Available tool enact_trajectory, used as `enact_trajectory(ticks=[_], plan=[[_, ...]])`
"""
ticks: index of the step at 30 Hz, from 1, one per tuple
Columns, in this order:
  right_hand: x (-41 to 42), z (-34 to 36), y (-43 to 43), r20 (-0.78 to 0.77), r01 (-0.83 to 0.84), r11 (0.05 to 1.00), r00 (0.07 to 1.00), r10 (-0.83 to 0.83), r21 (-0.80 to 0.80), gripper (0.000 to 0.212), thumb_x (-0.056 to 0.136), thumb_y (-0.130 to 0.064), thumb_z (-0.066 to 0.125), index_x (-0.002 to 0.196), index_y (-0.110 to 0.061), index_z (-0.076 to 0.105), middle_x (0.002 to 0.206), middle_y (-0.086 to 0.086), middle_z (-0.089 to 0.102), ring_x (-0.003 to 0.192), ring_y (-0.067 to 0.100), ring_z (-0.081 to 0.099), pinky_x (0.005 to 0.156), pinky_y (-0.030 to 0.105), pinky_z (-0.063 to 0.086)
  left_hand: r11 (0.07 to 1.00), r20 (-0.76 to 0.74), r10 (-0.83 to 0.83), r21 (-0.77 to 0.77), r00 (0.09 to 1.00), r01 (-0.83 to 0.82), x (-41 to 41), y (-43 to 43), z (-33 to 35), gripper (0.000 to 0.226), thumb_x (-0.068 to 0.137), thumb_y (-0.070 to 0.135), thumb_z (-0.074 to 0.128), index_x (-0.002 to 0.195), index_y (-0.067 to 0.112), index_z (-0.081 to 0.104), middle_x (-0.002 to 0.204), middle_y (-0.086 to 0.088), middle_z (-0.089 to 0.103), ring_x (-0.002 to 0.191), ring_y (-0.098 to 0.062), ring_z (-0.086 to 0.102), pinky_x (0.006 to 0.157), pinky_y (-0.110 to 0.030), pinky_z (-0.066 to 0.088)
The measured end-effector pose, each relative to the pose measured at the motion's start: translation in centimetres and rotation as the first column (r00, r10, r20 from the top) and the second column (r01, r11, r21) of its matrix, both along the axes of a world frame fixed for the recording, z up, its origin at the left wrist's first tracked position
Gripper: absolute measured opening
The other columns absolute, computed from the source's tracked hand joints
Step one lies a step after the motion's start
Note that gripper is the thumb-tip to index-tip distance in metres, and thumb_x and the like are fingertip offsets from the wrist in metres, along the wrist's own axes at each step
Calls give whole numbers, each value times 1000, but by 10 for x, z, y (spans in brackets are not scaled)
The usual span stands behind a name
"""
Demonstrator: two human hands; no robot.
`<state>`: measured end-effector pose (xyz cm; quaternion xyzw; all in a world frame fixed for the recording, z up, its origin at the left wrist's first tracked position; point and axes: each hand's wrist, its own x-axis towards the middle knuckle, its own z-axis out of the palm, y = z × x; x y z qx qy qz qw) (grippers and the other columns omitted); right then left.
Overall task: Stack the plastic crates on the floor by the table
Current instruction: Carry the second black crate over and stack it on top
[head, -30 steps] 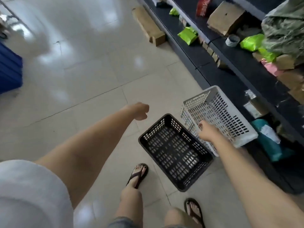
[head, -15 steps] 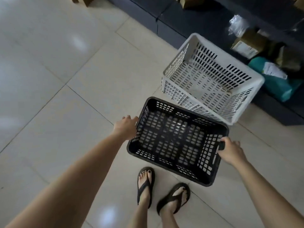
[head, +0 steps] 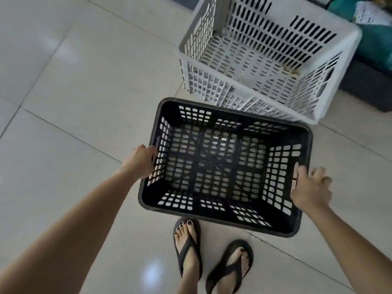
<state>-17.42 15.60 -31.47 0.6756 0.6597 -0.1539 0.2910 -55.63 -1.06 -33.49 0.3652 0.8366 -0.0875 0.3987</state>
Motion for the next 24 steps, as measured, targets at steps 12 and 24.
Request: enact_trajectory(ticks=[12,24], plan=[[37,-16,7,-278,-10,997,960,-13,-80,66,81,-3,62,136,-22,33,113,18,47,88,37,58,75,37,46,984,-130,-9,177,991,32,18,-17,-16,32,72,-11,58,98,8,57,89,-7,43,75,-29,50,69,-38,48],[124,66,-45,-286,134,985,945,-161,-112,53,74,4,57,119,-22,45,98,1,44,77,20,54,65,34,52,965,-128,-222,111,967,236,66,-26,73,43,53,-9,63,73,23,44,69,6,39,68,-29,55,65,-43,53]])
